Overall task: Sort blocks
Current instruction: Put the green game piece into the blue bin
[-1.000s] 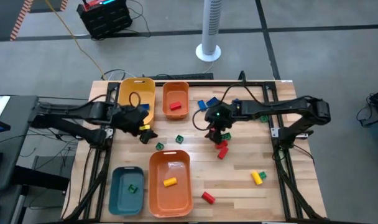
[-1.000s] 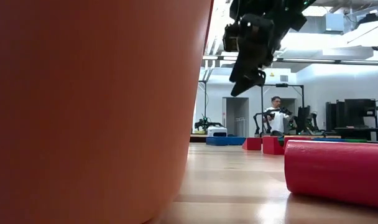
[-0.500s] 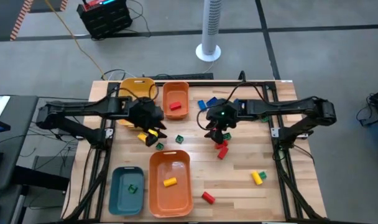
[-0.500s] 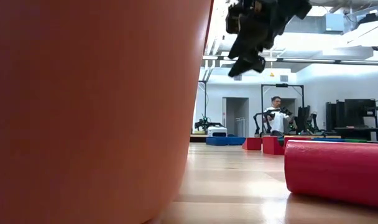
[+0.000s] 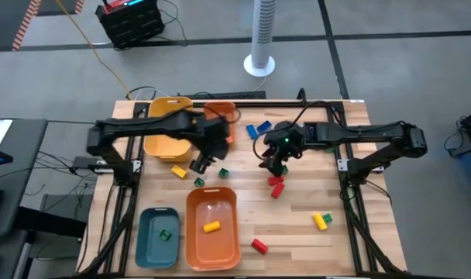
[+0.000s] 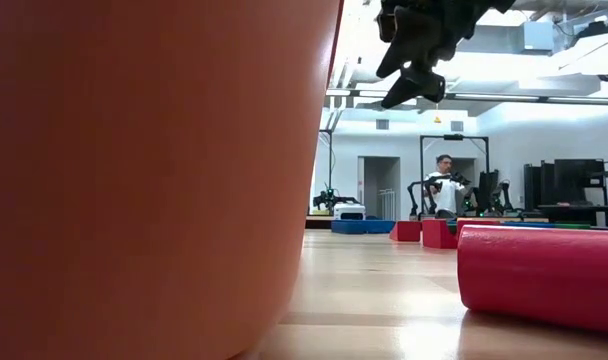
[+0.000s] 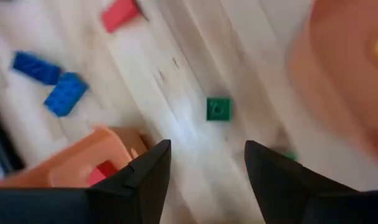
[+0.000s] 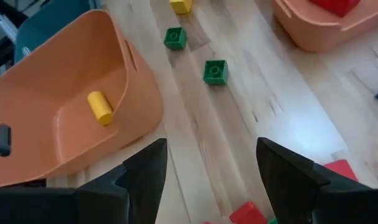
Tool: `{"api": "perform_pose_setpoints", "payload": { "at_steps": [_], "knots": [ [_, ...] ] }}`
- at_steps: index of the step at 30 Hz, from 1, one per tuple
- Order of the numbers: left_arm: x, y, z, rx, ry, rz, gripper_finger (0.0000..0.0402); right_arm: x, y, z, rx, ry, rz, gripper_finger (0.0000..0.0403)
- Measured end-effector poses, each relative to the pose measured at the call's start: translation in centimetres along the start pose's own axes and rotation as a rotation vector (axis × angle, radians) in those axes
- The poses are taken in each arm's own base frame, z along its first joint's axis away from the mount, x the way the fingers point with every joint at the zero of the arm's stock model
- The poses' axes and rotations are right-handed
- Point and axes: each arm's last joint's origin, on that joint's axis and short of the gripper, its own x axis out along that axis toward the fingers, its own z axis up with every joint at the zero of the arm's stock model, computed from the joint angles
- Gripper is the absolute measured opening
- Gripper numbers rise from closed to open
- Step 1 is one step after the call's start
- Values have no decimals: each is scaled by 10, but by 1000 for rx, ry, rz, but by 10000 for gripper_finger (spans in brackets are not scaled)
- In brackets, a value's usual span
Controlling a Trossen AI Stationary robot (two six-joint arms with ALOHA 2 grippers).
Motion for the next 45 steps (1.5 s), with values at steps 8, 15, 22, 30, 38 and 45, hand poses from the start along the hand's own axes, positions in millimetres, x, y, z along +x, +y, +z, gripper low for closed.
{"api": "perform_pose_setpoints", "payload": {
  "at_steps": [8,15,22,30,38,45],
  "knots": [
    [39,6,9,285,88,-47,196,2,10,-6,-16,-15,-65,260],
    [65,12,10,280,50,-142,196,1,7,-4,-9,-31,-78,260],
    [90,10,11,481,84,-202,208,1,4,2,-15,-75,-75,260],
    [123,4,13,461,141,-284,213,1,5,4,-27,-96,-66,260],
    [137,-3,19,422,189,-262,214,1,5,4,-28,-97,-65,260],
    [142,-6,19,441,179,-253,214,1,5,4,-35,-97,-64,260]
  ]
}}
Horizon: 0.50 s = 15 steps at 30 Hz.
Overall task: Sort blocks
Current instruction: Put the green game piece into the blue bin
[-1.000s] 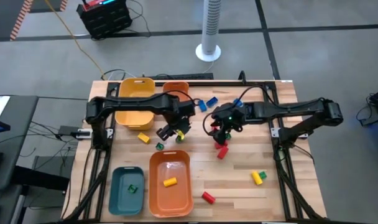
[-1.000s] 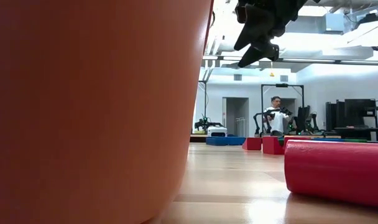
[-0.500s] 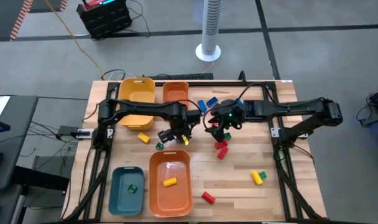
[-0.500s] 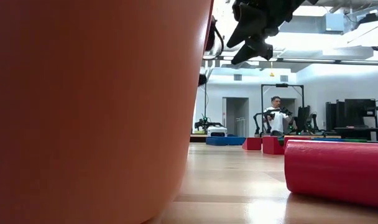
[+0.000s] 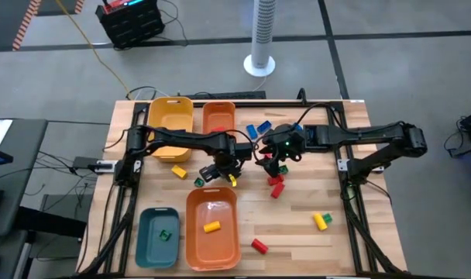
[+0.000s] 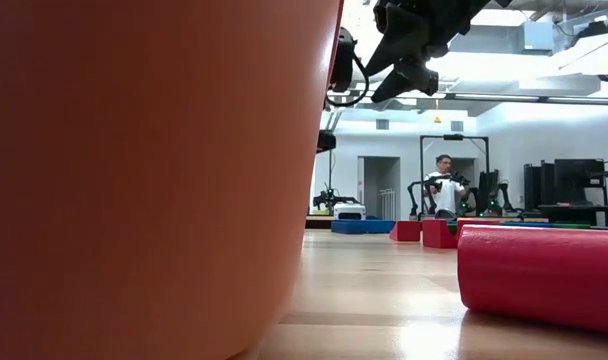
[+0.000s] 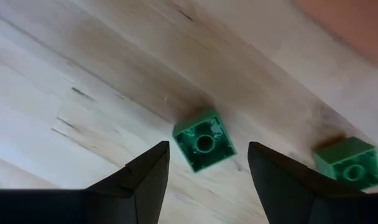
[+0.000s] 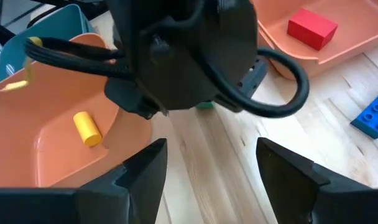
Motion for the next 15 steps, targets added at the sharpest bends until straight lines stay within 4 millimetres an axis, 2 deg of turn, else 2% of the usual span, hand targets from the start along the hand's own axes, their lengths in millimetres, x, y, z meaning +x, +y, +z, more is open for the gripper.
{"api": "perform_pose_setpoints", "payload": {
  "at_steps": [15],
  "knots": [
    [25,-6,-5,38,33,5,214,0,0,0,0,-1,2,260]
  ]
}}
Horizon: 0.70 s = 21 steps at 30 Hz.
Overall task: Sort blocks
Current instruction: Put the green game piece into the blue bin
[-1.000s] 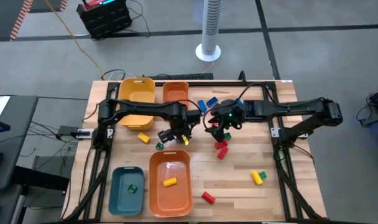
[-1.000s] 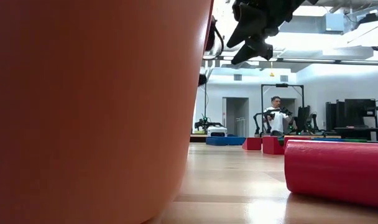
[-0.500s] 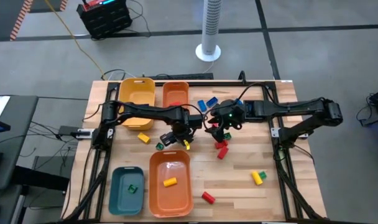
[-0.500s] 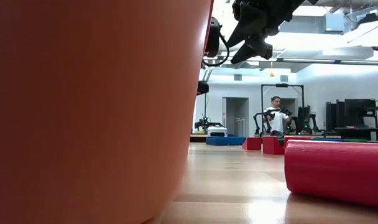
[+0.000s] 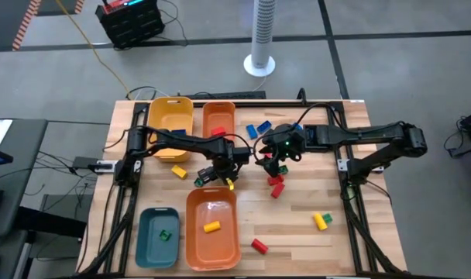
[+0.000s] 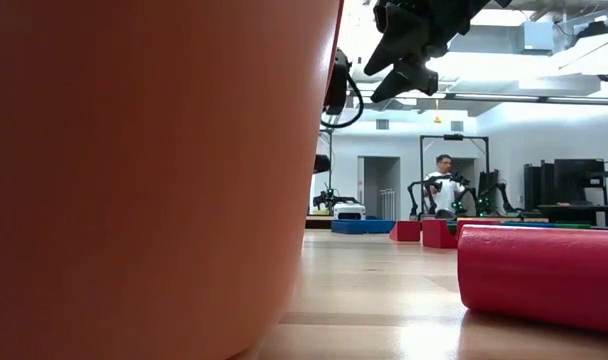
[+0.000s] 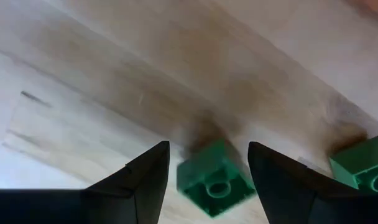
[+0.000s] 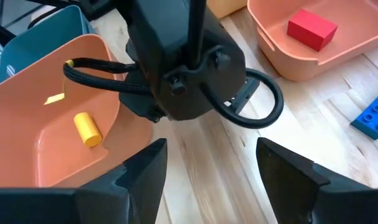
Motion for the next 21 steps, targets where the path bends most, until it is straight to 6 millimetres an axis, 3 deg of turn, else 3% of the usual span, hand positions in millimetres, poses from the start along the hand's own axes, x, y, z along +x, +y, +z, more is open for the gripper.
{"api": "perform_pose_setpoints", "payload": {
  "at_steps": [21],
  "knots": [
    [-3,-9,-13,-169,88,-97,212,0,1,3,-4,-31,14,260]
  ]
}}
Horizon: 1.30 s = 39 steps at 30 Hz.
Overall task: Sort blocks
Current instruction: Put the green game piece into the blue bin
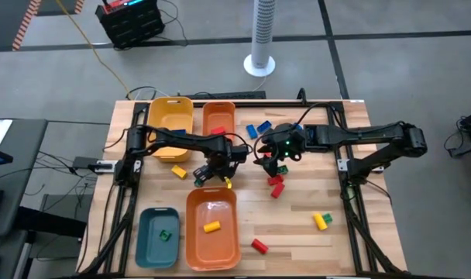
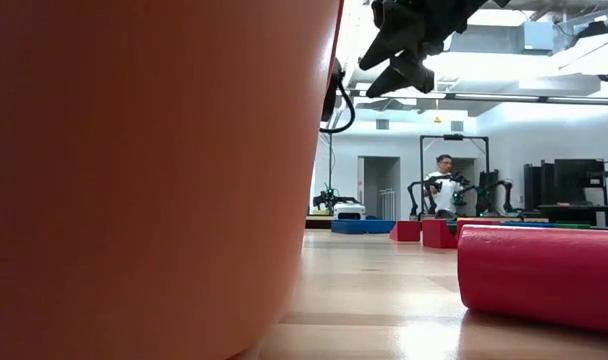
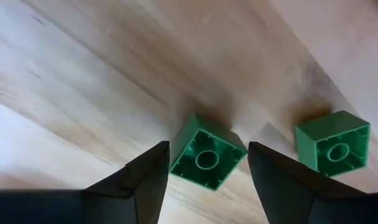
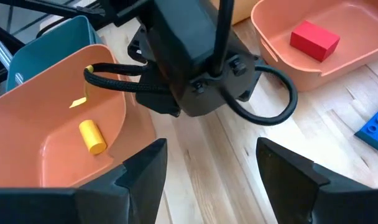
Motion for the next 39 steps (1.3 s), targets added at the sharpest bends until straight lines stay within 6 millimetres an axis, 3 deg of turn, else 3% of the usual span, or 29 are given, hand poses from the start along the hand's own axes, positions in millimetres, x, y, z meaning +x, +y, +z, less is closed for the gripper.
{"api": "perform_pose_setpoints", "payload": {
  "at_steps": [7,13,21,31,39],
  "knots": [
    [3,0,-1,-2,-1,-2,212,0,0,0,0,0,1,260],
    [19,-8,-6,16,47,-42,212,0,0,0,0,-1,1,260],
    [20,-8,-4,17,41,-25,212,0,0,0,1,-1,1,260],
    [20,-6,-3,26,32,-11,136,0,0,0,3,0,1,260],
    [20,-6,-3,17,35,-6,132,0,0,0,3,0,1,260]
  ]
}}
